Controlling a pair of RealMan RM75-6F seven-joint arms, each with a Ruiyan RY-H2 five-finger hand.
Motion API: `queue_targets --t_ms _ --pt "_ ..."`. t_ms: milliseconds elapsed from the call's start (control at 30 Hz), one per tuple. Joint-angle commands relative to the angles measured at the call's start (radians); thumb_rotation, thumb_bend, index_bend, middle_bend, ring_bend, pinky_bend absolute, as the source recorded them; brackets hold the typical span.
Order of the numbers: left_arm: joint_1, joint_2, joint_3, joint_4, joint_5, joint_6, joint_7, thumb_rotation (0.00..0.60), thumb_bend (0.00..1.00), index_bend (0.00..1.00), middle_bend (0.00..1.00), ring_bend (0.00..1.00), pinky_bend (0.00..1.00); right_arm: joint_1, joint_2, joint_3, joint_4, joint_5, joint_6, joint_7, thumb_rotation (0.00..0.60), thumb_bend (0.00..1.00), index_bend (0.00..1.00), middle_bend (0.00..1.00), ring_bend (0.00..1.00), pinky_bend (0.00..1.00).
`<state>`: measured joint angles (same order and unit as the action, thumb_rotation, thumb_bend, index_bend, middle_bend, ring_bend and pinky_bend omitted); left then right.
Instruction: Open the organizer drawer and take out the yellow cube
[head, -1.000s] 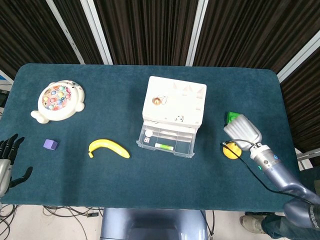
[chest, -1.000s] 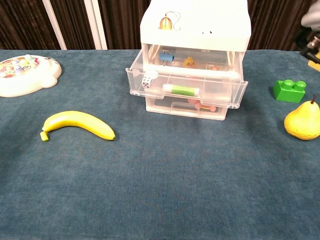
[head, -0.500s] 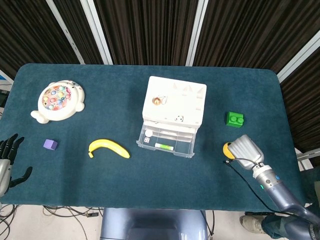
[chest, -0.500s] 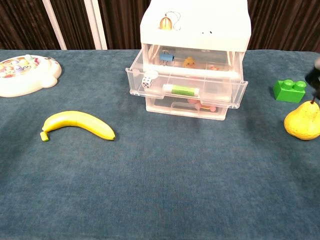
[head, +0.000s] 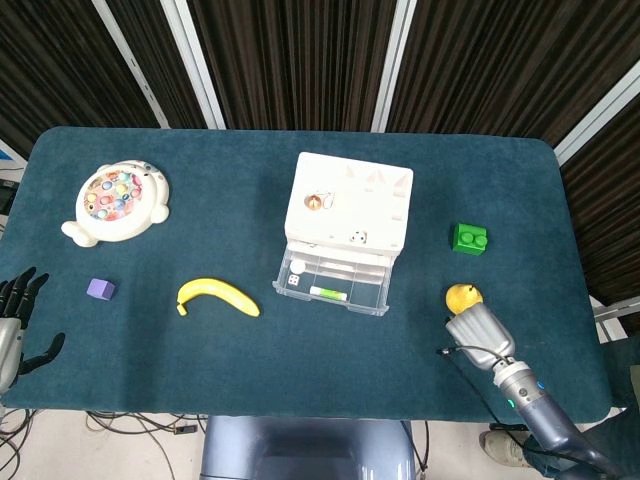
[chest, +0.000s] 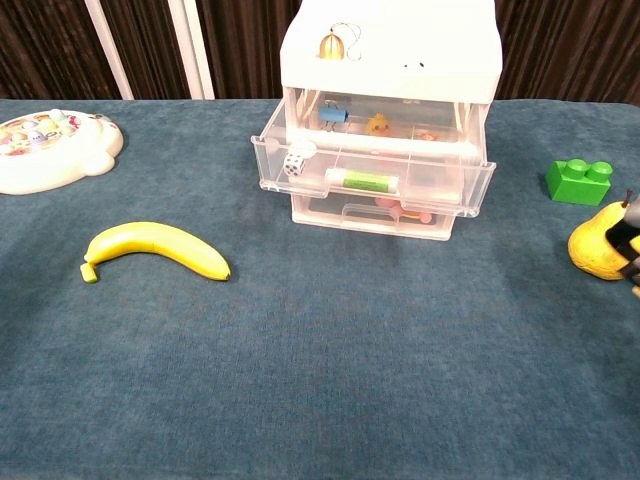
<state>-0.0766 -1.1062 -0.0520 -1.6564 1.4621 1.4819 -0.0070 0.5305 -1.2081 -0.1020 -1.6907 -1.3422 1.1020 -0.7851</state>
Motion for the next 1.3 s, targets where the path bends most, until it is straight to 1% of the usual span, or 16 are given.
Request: queue_targets --t_ms 33,233,600,633,700,867,933,1000,1133,1233,1300 --pt "0.0 0.0 0.0 0.001 0.0 0.0 0.0 0.6 0.31 0.05 0.0 0.0 0.0 -0.007 -0.043 0.012 0.014 0.007 -0.002 -0.007 0.6 0.15 0.62 0.98 0.98 1.0" --pt "0.001 0.002 -0.002 0.002 -0.003 0.001 -0.006 0.6 0.31 0.05 0.0 0.0 0.0 -0.001 -0.114 0.038 0.044 0.02 -0.015 -0.01 0.6 0.15 0.62 0.98 0.98 1.0" --pt "0.001 0.002 -0.001 0.003 -0.003 0.0 -0.007 0.6 0.31 0.05 0.0 0.0 0.0 0.012 -0.181 0.075 0.107 0.045 -0.03 -0.018 0.6 0.15 0.61 0.98 0.98 1.0" --pt "0.0 0.002 -0.002 0.003 -0.003 0.0 -0.007 0.6 0.31 0.05 0.0 0.0 0.0 0.014 -0.186 0.076 0.111 0.047 -0.033 -0.018 0.6 0.15 0.6 0.98 0.98 1.0" --pt "0.0 0.002 -0.002 0.002 -0.004 -0.001 -0.006 0.6 0.31 0.05 0.0 0.0 0.0 0.016 -0.192 0.077 0.115 0.051 -0.038 -0.023 0.6 0.15 0.55 0.98 0.98 1.0" --pt "0.0 0.002 -0.002 0.002 -0.005 -0.002 -0.004 0.6 0.31 0.05 0.0 0.0 0.0 0.014 -0.194 0.079 0.104 0.064 -0.039 -0.034 0.6 0.14 0.39 0.98 0.98 1.0" --pt "0.0 0.001 -0.002 0.002 -0.006 -0.002 -0.004 0.6 0.31 0.05 0.0 0.0 0.0 0.013 -0.192 0.083 0.096 0.07 -0.035 -0.041 0.6 0.13 0.34 0.98 0.98 1.0" --pt "0.0 0.001 -0.003 0.002 -0.006 -0.002 -0.003 0.6 0.31 0.05 0.0 0.0 0.0 0.011 -0.188 0.085 0.088 0.075 -0.03 -0.046 0.6 0.13 0.32 0.98 0.98 1.0" --pt "0.0 0.001 -0.002 0.002 -0.005 -0.002 -0.002 0.6 0.31 0.05 0.0 0.0 0.0 0.011 -0.169 0.082 0.062 0.083 -0.03 -0.066 0.6 0.13 0.3 0.98 0.98 1.0" --pt "0.0 0.001 -0.002 0.002 -0.005 -0.002 -0.002 0.6 0.31 0.05 0.0 0.0 0.0 0.008 -0.141 0.082 0.032 0.09 -0.02 -0.087 0.6 0.13 0.29 0.98 0.98 1.0" --pt "0.0 0.001 -0.002 0.003 -0.005 -0.001 -0.002 0.6 0.31 0.05 0.0 0.0 0.0 -0.002 -0.108 0.092 0.002 0.102 0.005 -0.083 0.6 0.13 0.29 0.97 0.97 1.0"
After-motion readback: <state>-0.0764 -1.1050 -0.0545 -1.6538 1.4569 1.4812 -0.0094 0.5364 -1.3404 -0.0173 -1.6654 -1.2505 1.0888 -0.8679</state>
